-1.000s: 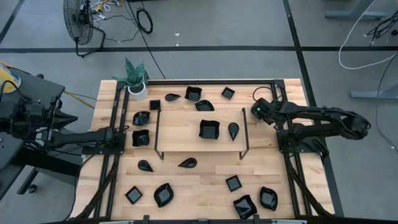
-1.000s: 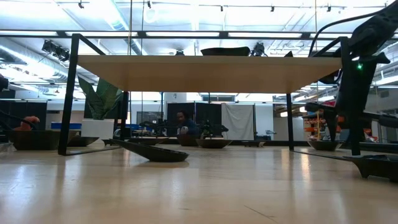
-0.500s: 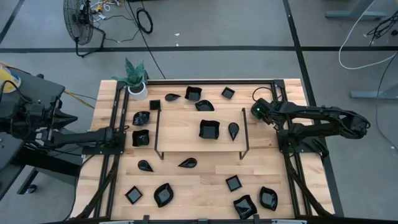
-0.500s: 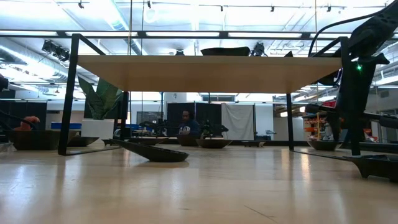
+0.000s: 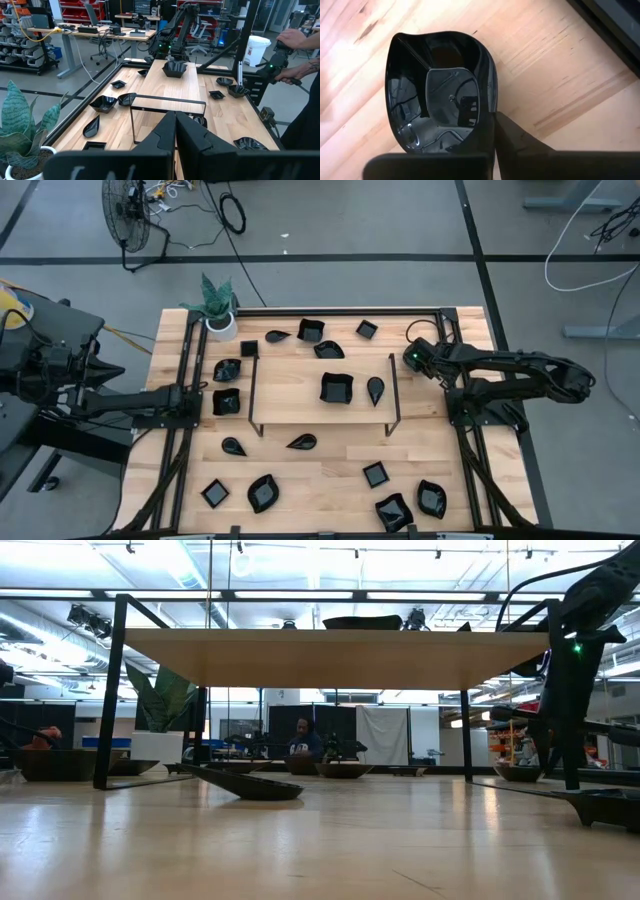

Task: Pick & Place Mini shaped plates
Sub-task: Put the leaf shaped plate on the shelf

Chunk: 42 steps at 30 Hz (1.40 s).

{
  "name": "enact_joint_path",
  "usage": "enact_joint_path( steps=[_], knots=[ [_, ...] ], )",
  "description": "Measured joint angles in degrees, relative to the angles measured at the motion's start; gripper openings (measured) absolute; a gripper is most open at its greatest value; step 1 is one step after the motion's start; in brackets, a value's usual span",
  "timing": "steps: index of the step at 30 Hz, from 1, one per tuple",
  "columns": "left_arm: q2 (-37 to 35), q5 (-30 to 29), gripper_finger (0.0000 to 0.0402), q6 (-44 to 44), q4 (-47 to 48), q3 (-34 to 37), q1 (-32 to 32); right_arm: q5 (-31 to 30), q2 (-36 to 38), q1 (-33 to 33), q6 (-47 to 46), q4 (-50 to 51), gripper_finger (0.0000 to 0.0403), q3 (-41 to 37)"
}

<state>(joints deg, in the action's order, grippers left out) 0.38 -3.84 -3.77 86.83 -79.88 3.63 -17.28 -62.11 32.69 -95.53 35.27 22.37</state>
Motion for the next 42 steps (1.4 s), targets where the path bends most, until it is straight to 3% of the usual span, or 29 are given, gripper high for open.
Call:
enact_joint_path(
  steps=[14,24,42],
  knots=[
    [0.0,0.0,0.0018,0.0,0.0,0.0,0.0,0.3,0.4,-0.2,-0.6,0.0,0.0004,0.0],
    [0.0,0.0,0.0018,0.0,0.0,0.0,0.0,-0.1,4.7,-0.3,2.0,0.3,0.0004,1.1],
    [0.0,0.0,0.0018,0.0,0.0,0.0,0.0,-8.3,8.7,-0.3,16.4,1.6,0.0,16.4]
  ],
)
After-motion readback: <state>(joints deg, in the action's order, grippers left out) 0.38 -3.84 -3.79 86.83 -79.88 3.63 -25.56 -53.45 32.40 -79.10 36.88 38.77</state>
